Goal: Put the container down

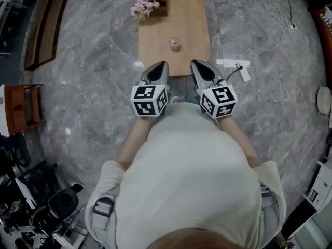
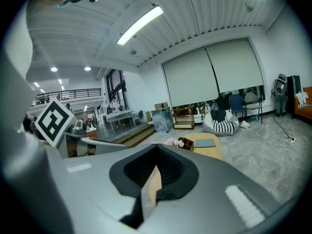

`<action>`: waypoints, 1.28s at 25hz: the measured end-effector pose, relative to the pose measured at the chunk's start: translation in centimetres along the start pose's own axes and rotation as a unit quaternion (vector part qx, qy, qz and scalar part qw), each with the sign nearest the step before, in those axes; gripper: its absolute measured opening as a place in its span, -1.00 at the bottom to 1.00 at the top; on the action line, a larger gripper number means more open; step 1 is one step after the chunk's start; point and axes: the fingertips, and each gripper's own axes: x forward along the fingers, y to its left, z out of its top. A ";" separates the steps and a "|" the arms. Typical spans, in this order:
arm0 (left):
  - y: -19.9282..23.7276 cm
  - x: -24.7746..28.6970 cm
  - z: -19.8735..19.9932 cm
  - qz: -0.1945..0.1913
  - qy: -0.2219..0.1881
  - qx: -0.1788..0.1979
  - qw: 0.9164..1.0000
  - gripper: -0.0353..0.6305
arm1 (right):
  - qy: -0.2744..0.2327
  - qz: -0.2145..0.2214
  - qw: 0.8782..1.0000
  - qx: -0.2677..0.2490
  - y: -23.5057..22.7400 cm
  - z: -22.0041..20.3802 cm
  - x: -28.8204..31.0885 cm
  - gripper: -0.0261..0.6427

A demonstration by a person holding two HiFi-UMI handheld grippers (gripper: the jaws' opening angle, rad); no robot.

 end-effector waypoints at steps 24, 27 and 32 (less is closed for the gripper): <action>1.4 -0.5 -1.4 0.010 -0.003 -0.019 1.000 -0.89 | -0.001 -0.019 1.000 -0.002 0.0 -1.6 -0.2 -0.93; 1.4 -0.3 -1.3 0.011 -0.004 -0.021 1.000 -0.89 | 0.003 -0.016 1.000 -0.003 0.1 -1.7 0.0 -0.93; 1.6 -0.1 -1.4 0.012 -0.005 -0.021 1.000 -0.89 | 0.010 -0.011 1.000 -0.009 -0.1 -1.9 0.4 -0.93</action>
